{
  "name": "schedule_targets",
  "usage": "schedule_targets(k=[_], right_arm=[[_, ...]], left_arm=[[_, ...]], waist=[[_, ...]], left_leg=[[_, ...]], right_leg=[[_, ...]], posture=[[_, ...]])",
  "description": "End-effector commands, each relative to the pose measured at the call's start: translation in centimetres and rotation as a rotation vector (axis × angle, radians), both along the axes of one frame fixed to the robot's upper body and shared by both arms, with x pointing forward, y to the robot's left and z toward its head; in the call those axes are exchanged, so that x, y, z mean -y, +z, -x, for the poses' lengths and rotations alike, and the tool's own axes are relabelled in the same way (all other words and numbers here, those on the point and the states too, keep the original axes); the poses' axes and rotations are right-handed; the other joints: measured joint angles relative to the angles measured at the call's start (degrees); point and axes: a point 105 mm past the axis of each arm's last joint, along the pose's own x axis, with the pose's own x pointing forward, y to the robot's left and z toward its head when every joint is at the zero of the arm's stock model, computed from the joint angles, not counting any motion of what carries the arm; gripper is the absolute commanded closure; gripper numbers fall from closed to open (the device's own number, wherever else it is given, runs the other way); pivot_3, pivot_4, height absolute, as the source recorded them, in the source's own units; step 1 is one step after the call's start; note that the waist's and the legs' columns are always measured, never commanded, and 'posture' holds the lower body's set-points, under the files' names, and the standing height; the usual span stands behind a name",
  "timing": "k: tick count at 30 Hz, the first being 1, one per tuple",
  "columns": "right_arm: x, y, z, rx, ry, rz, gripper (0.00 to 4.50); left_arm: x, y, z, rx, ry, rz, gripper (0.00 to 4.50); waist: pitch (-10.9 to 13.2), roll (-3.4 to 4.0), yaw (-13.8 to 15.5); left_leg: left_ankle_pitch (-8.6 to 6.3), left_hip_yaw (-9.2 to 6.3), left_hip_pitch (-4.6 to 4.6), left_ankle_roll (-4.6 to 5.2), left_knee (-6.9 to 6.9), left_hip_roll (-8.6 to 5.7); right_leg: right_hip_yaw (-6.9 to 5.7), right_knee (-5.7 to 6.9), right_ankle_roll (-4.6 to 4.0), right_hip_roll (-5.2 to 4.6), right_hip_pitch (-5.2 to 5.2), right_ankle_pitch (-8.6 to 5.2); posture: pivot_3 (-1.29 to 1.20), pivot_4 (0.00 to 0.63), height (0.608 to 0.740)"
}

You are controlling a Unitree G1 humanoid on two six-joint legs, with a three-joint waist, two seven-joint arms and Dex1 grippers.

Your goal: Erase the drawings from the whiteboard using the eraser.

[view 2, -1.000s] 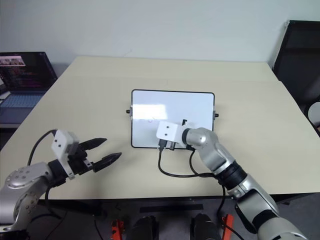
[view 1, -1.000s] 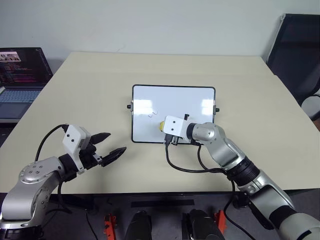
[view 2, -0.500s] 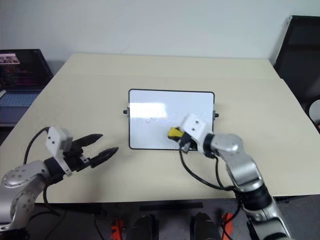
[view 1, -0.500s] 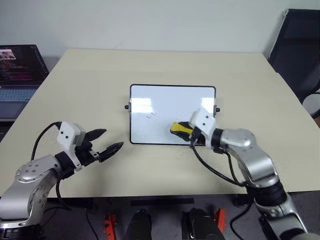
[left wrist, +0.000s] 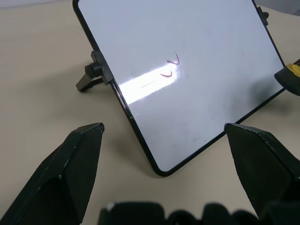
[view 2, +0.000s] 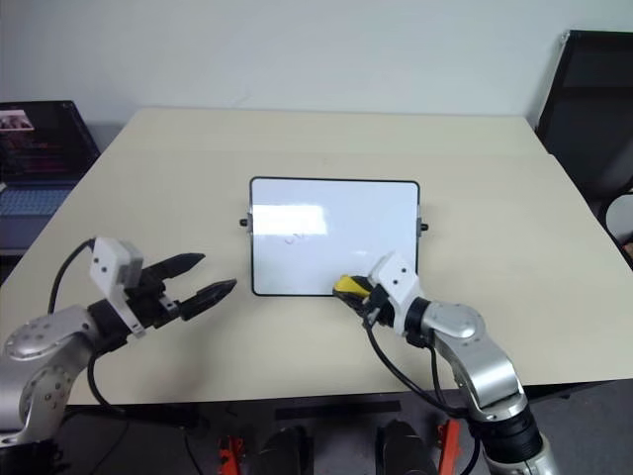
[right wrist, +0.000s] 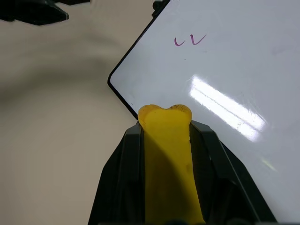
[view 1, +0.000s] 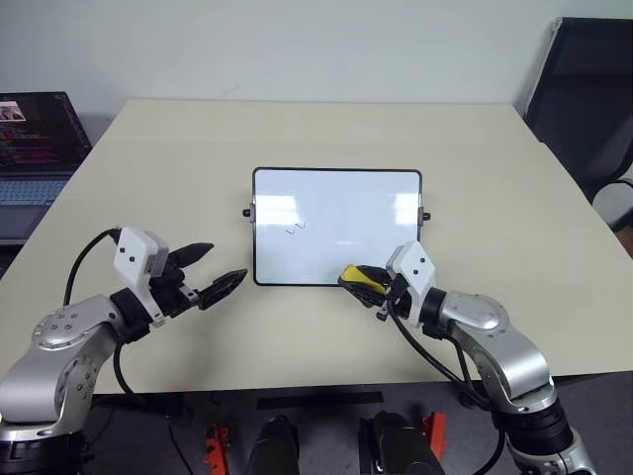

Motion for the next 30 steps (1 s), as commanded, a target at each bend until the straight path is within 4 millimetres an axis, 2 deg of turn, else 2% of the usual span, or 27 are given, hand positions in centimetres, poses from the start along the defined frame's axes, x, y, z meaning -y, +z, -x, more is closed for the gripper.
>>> schedule_targets(k=[1,7,11,16,22,24,25,27,30], right_arm=[[-0.4,1.2,0.0,0.045,0.008,-0.046,3.52],[-1.9,2.4,-1.4,0.121,-0.005,0.000,3.52],[-4.3,4.0,-4.1,0.222,-0.006,0.096,3.52],[-6.8,5.0,-7.1,0.308,-0.017,0.211,3.52],[-8.1,6.0,-10.5,0.403,-0.088,0.322,3.52],[-8.2,5.8,-10.9,0.405,-0.087,0.351,3.52],[-8.4,5.0,-10.8,0.400,-0.053,0.401,3.52],[-8.5,2.7,-9.9,0.395,0.065,0.532,3.52],[-8.4,0.8,-8.4,0.394,0.193,0.631,3.52]], left_arm=[[0.0,1.0,-0.2,0.045,0.000,-0.025,0.00],[-0.3,0.7,-0.2,0.040,0.011,-0.029,0.00],[-0.4,0.7,-0.5,0.040,0.014,-0.035,0.00],[-0.7,0.8,-1.0,0.041,0.013,-0.058,0.00],[-0.6,1.1,-1.2,0.047,-0.003,-0.070,0.00],[-0.6,1.1,-1.2,0.047,-0.004,-0.071,0.00],[-0.6,1.1,-1.2,0.047,-0.005,-0.072,0.00],[-0.6,1.0,-1.1,0.046,-0.006,-0.074,0.00],[-0.6,0.9,-1.0,0.044,-0.006,-0.075,0.00]], waist=[[0.00,0.00,-0.04],[0.00,0.01,-0.19],[0.00,0.01,-0.31],[0.01,0.01,-0.28],[0.02,0.02,-0.27],[0.02,0.02,-0.38],[0.02,0.02,-0.40],[0.00,0.00,-0.39],[0.00,0.00,-0.41]], left_leg=[[0.00,0.01,0.00,0.00,0.00,0.00],[0.00,0.01,0.01,0.00,0.01,0.00],[0.02,0.00,0.05,0.01,0.03,0.00],[0.01,-0.02,0.04,0.01,-0.01,0.01],[0.01,-0.03,-0.01,0.00,-0.02,0.01],[0.01,-0.03,-0.01,0.00,-0.02,0.01],[0.01,-0.03,0.00,0.01,-0.02,0.01],[0.01,-0.04,0.00,0.01,-0.01,0.01],[0.01,-0.04,0.08,0.01,0.00,0.01]], right_leg=[[0.01,0.00,0.00,0.00,0.00,0.00],[0.02,0.05,0.00,0.01,0.00,0.01],[0.01,0.13,0.00,0.03,0.00,0.03],[-0.01,0.12,0.28,0.05,0.00,0.19],[-0.03,0.09,0.05,0.05,-0.02,0.35],[-0.03,0.10,0.04,0.05,-0.02,0.36],[-0.03,0.12,0.04,0.05,-0.02,0.36],[-0.04,0.13,0.04,0.05,-0.01,0.36],[-0.03,0.13,0.07,0.05,0.05,0.35]], posture=[[0.00,0.150,0.740],[0.00,0.150,0.740],[0.00,0.150,0.740],[0.00,0.150,0.740],[0.00,0.150,0.740],[0.00,0.150,0.740],[0.00,0.150,0.740],[0.00,0.150,0.740],[0.00,0.150,0.740]])
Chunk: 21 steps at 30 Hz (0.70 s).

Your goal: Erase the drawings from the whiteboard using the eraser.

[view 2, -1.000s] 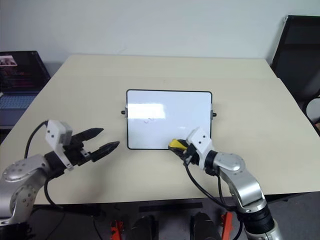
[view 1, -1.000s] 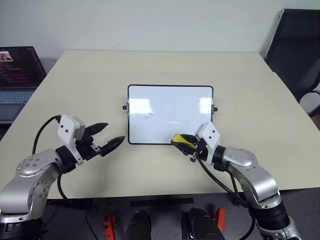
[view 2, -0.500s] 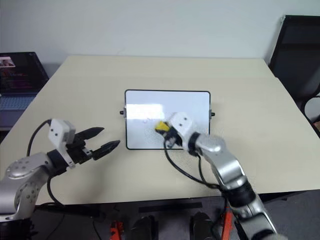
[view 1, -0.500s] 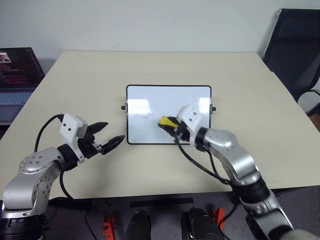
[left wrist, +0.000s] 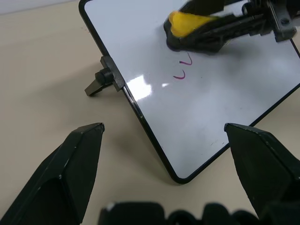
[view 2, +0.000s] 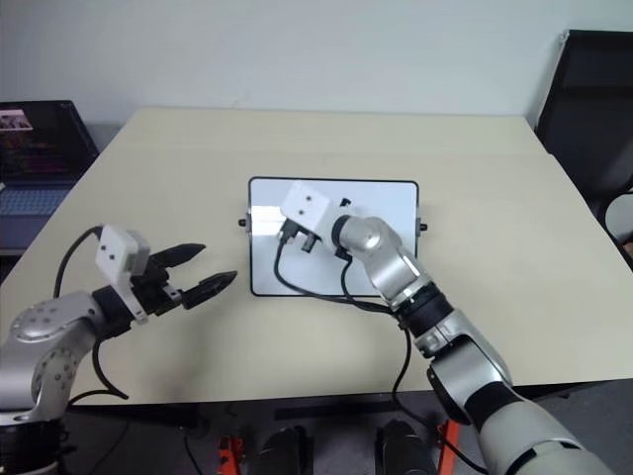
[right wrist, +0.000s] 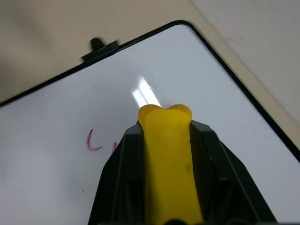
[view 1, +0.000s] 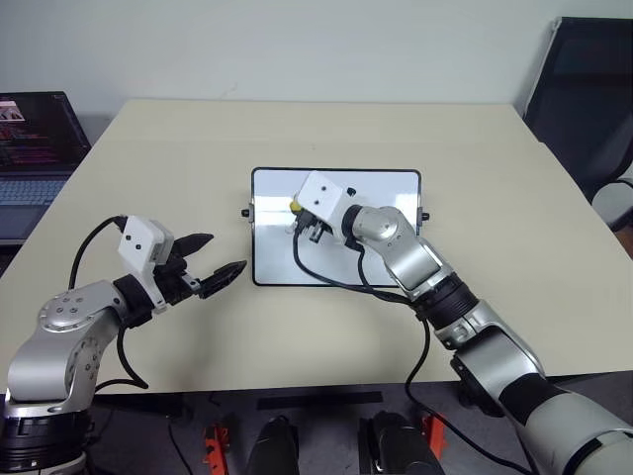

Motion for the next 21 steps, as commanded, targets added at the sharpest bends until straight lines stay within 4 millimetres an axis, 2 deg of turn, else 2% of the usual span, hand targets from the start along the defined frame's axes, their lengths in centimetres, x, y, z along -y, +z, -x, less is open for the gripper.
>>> schedule_targets(k=[1,3,7,9,12,17,19,21], right_arm=[[0.3,-2.7,1.3,-0.041,0.080,0.140,3.52],[0.4,-2.5,1.1,-0.016,0.069,0.142,3.52],[0.7,1.5,-1.8,0.191,-0.092,0.008,3.52],[0.5,2.0,-2.1,0.207,-0.100,-0.015,3.52],[-0.2,0.5,-1.5,0.141,-0.040,0.033,3.52],[-0.5,-3.4,1.3,0.005,0.127,0.196,3.52],[-0.5,-3.1,1.3,0.026,0.123,0.189,3.52],[-0.5,-1.1,-0.1,0.115,0.037,0.113,3.52]], left_arm=[[0.0,0.9,0.1,0.037,-0.010,-0.023,0.00],[0.0,0.8,0.1,0.037,-0.011,-0.024,0.00],[0.2,0.7,0.1,0.033,-0.018,-0.023,0.00],[0.2,0.6,0.1,0.030,-0.021,-0.024,0.00],[0.2,0.6,0.1,0.028,-0.024,-0.024,0.00],[0.2,0.6,0.1,0.027,-0.026,-0.024,0.00],[0.2,0.6,0.1,0.026,-0.026,-0.024,0.00],[0.3,0.5,0.1,0.024,-0.027,-0.024,0.00]], waist=[[0.00,0.00,0.01],[0.00,0.00,0.00],[0.01,0.02,-0.07],[0.01,0.00,0.12],[-0.01,-0.02,0.24],[-0.01,-0.01,0.02],[0.01,0.01,-0.02],[0.01,0.01,-0.03]], left_leg=[[0.00,-0.01,0.03,0.01,0.00,0.00],[0.01,-0.02,0.10,0.01,0.00,0.00],[0.07,-0.02,0.22,0.07,0.01,0.01],[0.14,-0.02,0.23,0.15,0.01,0.00],[0.16,-0.01,0.24,0.16,0.05,0.00],[0.15,-0.01,0.27,0.16,-0.01,0.02],[0.14,-0.01,0.26,0.16,-0.01,0.02],[0.14,-0.01,0.27,0.16,-0.01,0.02]], right_leg=[[0.00,0.02,0.11,0.01,0.02,-0.06],[0.00,0.05,0.21,0.01,0.09,-0.13],[0.01,0.07,0.10,0.02,0.14,-0.08],[0.01,0.06,-0.13,0.02,0.14,-0.09],[0.03,0.03,-0.13,0.01,0.19,-0.08],[0.02,0.03,-0.09,0.02,0.20,-0.07],[0.01,0.04,0.14,0.02,0.19,0.03],[0.02,0.04,0.15,0.03,0.19,0.03]], posture=[[0.00,0.150,0.740],[0.00,0.150,0.740],[0.00,0.150,0.740],[0.00,0.150,0.740],[0.00,0.150,0.740],[0.00,0.150,0.740],[0.00,0.150,0.740],[0.00,0.150,0.740]])
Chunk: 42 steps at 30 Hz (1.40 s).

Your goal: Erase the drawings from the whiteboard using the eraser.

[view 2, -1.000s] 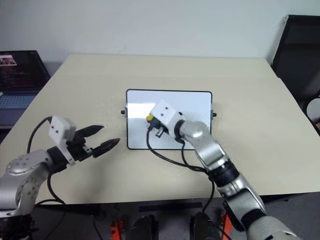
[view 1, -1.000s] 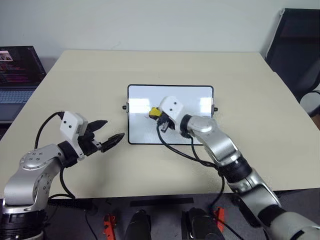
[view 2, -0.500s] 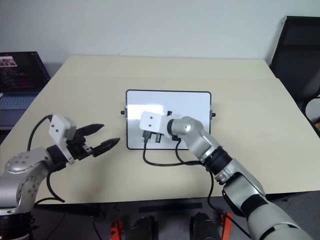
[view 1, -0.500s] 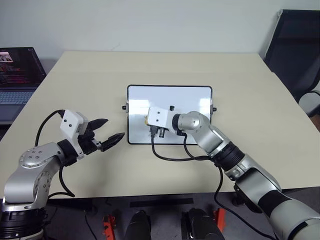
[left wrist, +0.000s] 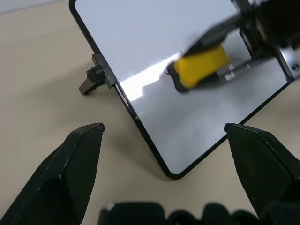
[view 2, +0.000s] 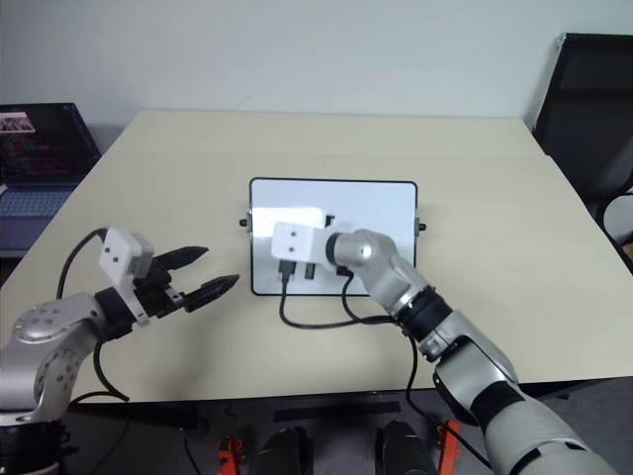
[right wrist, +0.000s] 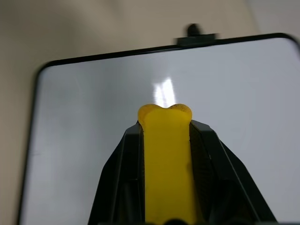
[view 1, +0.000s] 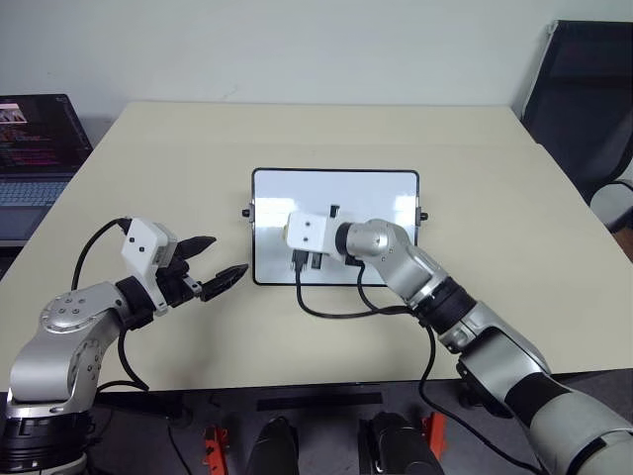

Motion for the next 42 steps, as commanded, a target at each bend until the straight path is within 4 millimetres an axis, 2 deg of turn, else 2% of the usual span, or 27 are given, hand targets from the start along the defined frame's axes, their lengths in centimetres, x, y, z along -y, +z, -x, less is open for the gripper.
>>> schedule_targets(k=[1,3,5,9,12,14,16,20,25,27,29,31,33,35,39,42], right_arm=[[0.7,2.6,-2.3,0.124,-0.129,-0.089,3.52],[0.7,4.3,-3.1,0.193,-0.172,-0.156,3.52],[0.3,4.9,-3.0,0.202,-0.160,-0.182,3.52],[-0.6,2.3,-1.8,0.112,-0.090,-0.089,3.52],[-0.1,-0.2,-0.8,0.013,-0.041,0.016,3.52],[0.5,-1.0,-0.4,-0.021,-0.032,0.049,3.52],[1.1,-0.4,-1.1,0.005,-0.079,0.020,3.52],[3.4,2.3,-4.1,0.108,-0.248,-0.093,3.52],[5.0,1.7,-4.6,0.079,-0.281,-0.084,3.52],[5.1,1.0,-4.3,0.050,-0.270,-0.070,3.52],[4.8,-1.3,-2.5,-0.045,-0.184,0.015,3.52],[4.6,-2.8,-1.0,-0.105,-0.123,0.072,3.52],[4.6,-3.1,-0.5,-0.120,-0.104,0.084,3.52],[4.5,-2.9,-0.4,-0.117,-0.103,0.078,3.52],[4.3,0.0,-2.5,0.020,-0.198,-0.045,3.52],[4.9,2.2,-4.0,0.102,-0.276,-0.128,3.52]], left_arm=[[0.1,0.7,0.1,0.032,-0.013,-0.015,0.00],[0.1,0.7,0.1,0.030,-0.016,-0.015,0.00],[0.2,0.7,0.1,0.028,-0.019,-0.016,0.00],[0.2,0.7,0.1,0.027,-0.022,-0.017,0.00],[0.3,0.6,0.2,0.026,-0.024,-0.018,0.00],[0.3,0.6,0.2,0.026,-0.024,-0.018,0.00],[0.3,0.6,0.2,0.025,-0.025,-0.019,0.00],[0.3,0.6,0.2,0.024,-0.026,-0.020,0.00],[0.3,0.6,0.1,0.024,-0.029,-0.021,0.00],[0.4,0.7,0.1,0.025,-0.031,-0.019,0.00],[0.4,0.7,0.1,0.025,-0.035,-0.018,0.00],[0.5,0.7,0.1,0.024,-0.037,-0.017,0.00],[0.5,0.7,0.1,0.024,-0.038,-0.017,0.00],[0.5,0.7,0.1,0.023,-0.040,-0.016,0.00],[0.6,0.8,0.1,0.023,-0.045,-0.016,0.00],[0.7,0.9,0.0,0.024,-0.051,-0.014,0.00]], waist=[[0.00,0.00,-0.04],[0.02,0.01,-0.11],[0.02,0.00,0.09],[0.00,-0.02,-0.04],[0.00,-0.02,-0.37],[0.00,-0.02,-0.50],[0.01,-0.01,-0.50],[0.01,0.00,-0.32],[0.00,-0.03,0.27],[0.00,-0.03,0.35],[-0.02,-0.06,0.54],[-0.07,-0.12,0.61],[-0.07,-0.12,0.47],[-0.06,-0.12,0.40],[-0.05,-0.10,0.18],[-0.02,-0.07,0.05]], left_leg=[[0.00,0.00,0.02,0.00,0.00,0.00],[0.01,0.00,0.03,0.01,0.02,0.00],[0.05,0.00,0.03,0.06,0.03,0.00],[0.05,0.02,0.02,0.06,0.02,0.00],[0.04,0.02,0.02,0.05,-0.08,0.01],[0.03,0.01,0.02,0.04,-0.11,0.01],[0.03,0.01,0.02,0.04,-0.10,0.01],[0.05,0.00,0.03,0.06,-0.01,0.01],[0.11,0.01,0.16,0.13,0.06,-0.02],[0.11,0.01,0.29,0.14,0.06,-0.02],[0.11,0.01,0.28,0.14,0.06,-0.02],[0.11,0.01,0.27,0.14,0.05,-0.02],[0.11,0.08,0.25,0.13,0.02,-0.01],[0.11,0.11,0.22,0.13,-0.01,0.01],[0.11,0.10,0.26,0.13,0.00,0.02],[0.12,0.09,0.27,0.14,0.02,0.02]], right_leg=[[0.00,0.00,-0.02,0.00,0.00,0.00],[0.01,0.02,-0.33,0.00,0.00,-0.08],[0.01,0.01,-0.35,0.00,-0.01,-0.03],[0.02,-0.04,-0.36,0.00,-0.01,-0.05],[0.00,-0.02,-0.18,0.00,-0.02,0.05],[0.00,-0.02,-0.14,0.01,-0.02,0.07],[0.00,-0.02,-0.08,0.00,-0.01,0.04],[0.00,0.00,-0.34,0.00,0.00,-0.07],[0.01,-0.03,-0.36,-0.03,0.02,0.04],[0.01,-0.04,-0.36,-0.04,0.02,0.04],[0.02,-0.04,-0.36,-0.04,0.03,0.04],[0.01,-0.10,-0.36,-0.04,0.06,0.02],[0.05,-0.13,-0.36,-0.05,0.16,0.00],[0.06,-0.07,-0.37,-0.04,0.14,0.00],[0.06,0.00,-0.39,-0.02,0.10,0.02],[0.08,0.00,-0.43,-0.02,0.06,0.08]], posture=[[0.00,0.150,0.740],[0.00,0.150,0.740],[0.00,0.150,0.740],[0.00,0.150,0.740],[0.00,0.150,0.740],[0.00,0.150,0.740],[0.00,0.150,0.740],[0.00,0.150,0.740],[0.00,0.150,0.740],[0.00,0.150,0.740],[0.00,0.150,0.740],[0.00,0.150,0.740],[0.00,0.150,0.740],[0.00,0.150,0.740],[0.00,0.150,0.740],[0.00,0.150,0.740]])
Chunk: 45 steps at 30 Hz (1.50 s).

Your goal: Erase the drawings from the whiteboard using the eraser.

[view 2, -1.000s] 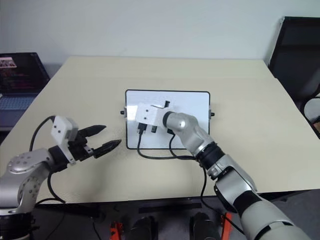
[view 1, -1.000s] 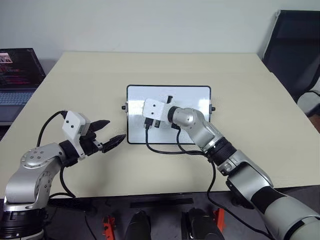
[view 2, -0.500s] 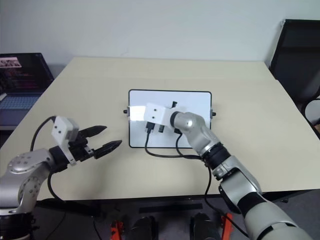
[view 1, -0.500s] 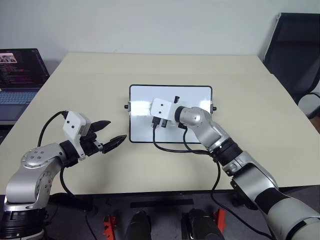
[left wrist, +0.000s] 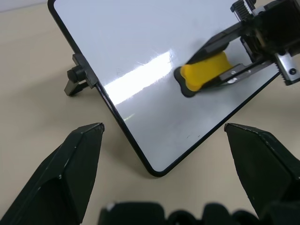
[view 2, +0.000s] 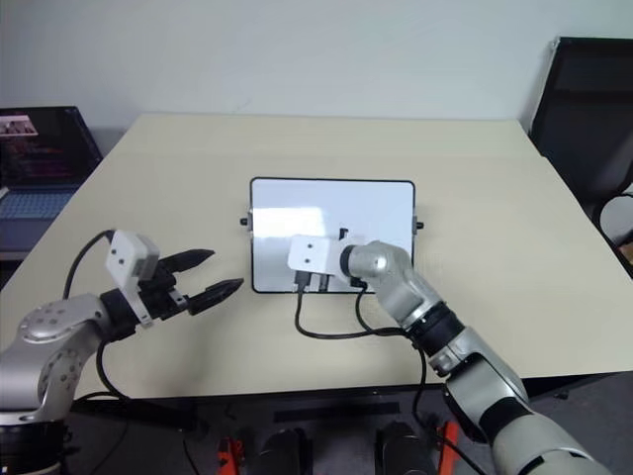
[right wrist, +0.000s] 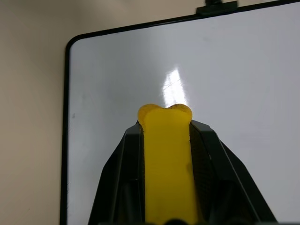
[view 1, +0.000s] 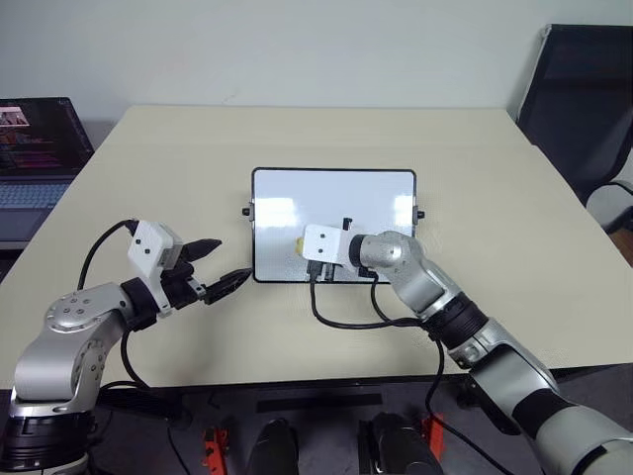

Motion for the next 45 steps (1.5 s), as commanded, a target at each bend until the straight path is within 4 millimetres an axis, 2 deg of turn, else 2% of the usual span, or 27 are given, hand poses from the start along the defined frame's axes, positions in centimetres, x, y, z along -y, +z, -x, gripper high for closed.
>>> schedule_targets(k=[1,4,6,9,11,13,15,18,21,24,27,32,34,39,45], right_arm=[[2.9,2.6,-3.2,0.103,-0.188,-0.074,3.52],[3.1,2.6,-3.0,0.077,-0.183,-0.101,3.52],[3.3,3.4,-2.4,0.070,-0.182,-0.163,3.52],[3.8,5.5,-1.0,0.054,-0.187,-0.315,3.52],[4.7,6.6,0.1,0.042,-0.209,-0.403,3.52],[6.9,7.2,1.1,0.006,-0.280,-0.496,3.52],[10.0,7.0,2.3,-0.051,-0.390,-0.566,3.52],[12.9,6.5,4.0,-0.103,-0.498,-0.604,3.52],[16.9,5.3,5.8,-0.151,-0.648,-0.635,3.52],[20.1,3.2,6.5,-0.181,-0.813,-0.633,3.52],[22.5,0.7,6.4,-0.217,-0.960,-0.642,3.52],[23.4,-1.4,5.2,-0.276,-1.017,-0.670,3.52],[23.9,-2.2,4.2,-0.285,-1.039,-0.667,3.52],[25.3,-2.3,2.0,-0.260,-1.098,-0.713,3.52],[26.6,-2.6,0.7,-0.278,-1.145,-0.767,3.52]], left_arm=[[0.2,1.2,-0.1,0.039,-0.018,-0.012,0.00],[0.6,1.5,-0.1,0.043,-0.037,-0.011,0.00],[1.1,1.8,-0.2,0.051,-0.054,-0.009,0.00],[2.2,2.3,-0.2,0.055,-0.107,-0.009,0.00],[3.1,2.4,-0.1,0.048,-0.155,-0.012,0.00],[4.2,2.5,0.0,0.040,-0.210,-0.028,0.00],[5.2,2.2,0.1,0.021,-0.265,-0.072,0.00],[6.1,2.2,0.1,0.015,-0.315,-0.096,0.00],[8.0,2.9,0.3,0.026,-0.404,-0.089,0.00],[9.2,3.4,0.1,0.044,-0.472,-0.113,0.00],[11.1,4.2,0.2,0.050,-0.598,-0.108,0.00],[14.5,4.5,-0.1,0.051,-0.763,-0.097,0.00],[15.6,4.3,-0.3,0.047,-0.816,-0.107,0.00],[17.3,4.0,-1.3,0.054,-0.874,-0.127,0.00],[18.5,3.6,-1.7,0.069,-0.925,-0.160,0.00]], waist=[[0.03,0.01,0.16],[0.02,0.00,0.44],[0.02,0.00,0.53],[0.02,0.01,0.70],[0.03,0.03,0.67],[0.04,0.04,0.72],[0.04,0.04,0.78],[0.06,0.07,0.79],[0.09,0.11,0.72],[0.09,0.12,0.39],[0.09,0.12,0.43],[0.09,0.12,0.28],[0.09,0.13,0.18],[0.11,0.15,0.21],[0.11,0.16,0.26]], left_leg=[[0.01,-0.01,-0.01,0.01,0.00,-0.01],[0.02,-0.02,-0.01,0.02,0.03,-0.05],[0.03,0.00,-0.02,0.04,0.03,-0.06],[0.04,0.02,-0.22,0.05,0.01,-0.06],[0.02,-0.04,-0.62,0.03,-0.01,-0.06],[-0.05,-0.06,-0.89,-0.07,-0.03,-0.06],[-0.13,-0.12,-1.03,-0.19,-0.08,-0.06],[-0.22,-0.13,-1.04,-0.28,-0.13,-0.06],[-0.23,-0.10,-1.02,-0.28,-0.11,-0.06],[-0.22,-0.08,-0.97,-0.28,-0.06,-0.06],[-0.18,-0.06,-0.86,-0.23,0.02,-0.06],[-0.10,-0.01,-0.85,-0.12,0.12,-0.10],[-0.10,-0.01,-0.85,-0.11,0.11,-0.10],[-0.10,-0.02,-0.86,-0.11,0.09,-0.09],[-0.11,-0.05,-0.87,-0.11,0.04,-0.10]], right_leg=[[-0.01,-0.01,0.00,0.00,-0.05,0.00],[-0.02,-0.12,0.00,-0.08,-0.17,0.00],[0.00,-0.16,0.00,-0.10,-0.12,0.00],[-0.03,-0.14,0.04,-0.10,0.02,-0.02],[-0.08,-0.10,0.29,-0.07,-0.28,0.09],[-0.10,-0.07,0.28,-0.05,-0.53,0.11],[-0.16,-0.05,0.28,-0.04,-0.65,0.08],[-0.17,-0.10,0.30,-0.04,-0.64,-0.01],[-0.16,-0.11,0.30,-0.04,-0.63,-0.04],[-0.11,-0.09,0.57,-0.02,-0.61,-0.29],[-0.07,-0.05,0.51,-0.02,-0.51,-0.30],[0.00,-0.07,0.37,-0.02,-0.43,-0.29],[0.00,-0.06,0.65,0.00,-0.42,-0.13],[-0.01,-0.07,0.68,0.01,-0.42,-0.11],[-0.03,-0.08,0.68,0.01,-0.41,-0.12]], posture=[[0.00,0.150,0.740],[0.00,0.150,0.740],[0.00,0.150,0.740],[0.00,0.150,0.740],[0.00,0.150,0.740],[0.00,0.150,0.740],[0.00,0.150,0.740],[0.00,0.150,0.740],[0.00,0.150,0.740],[0.00,0.150,0.740],[0.00,0.150,0.740],[0.00,0.150,0.740],[0.00,0.150,0.740],[0.00,0.150,0.740],[0.00,0.150,0.740]])
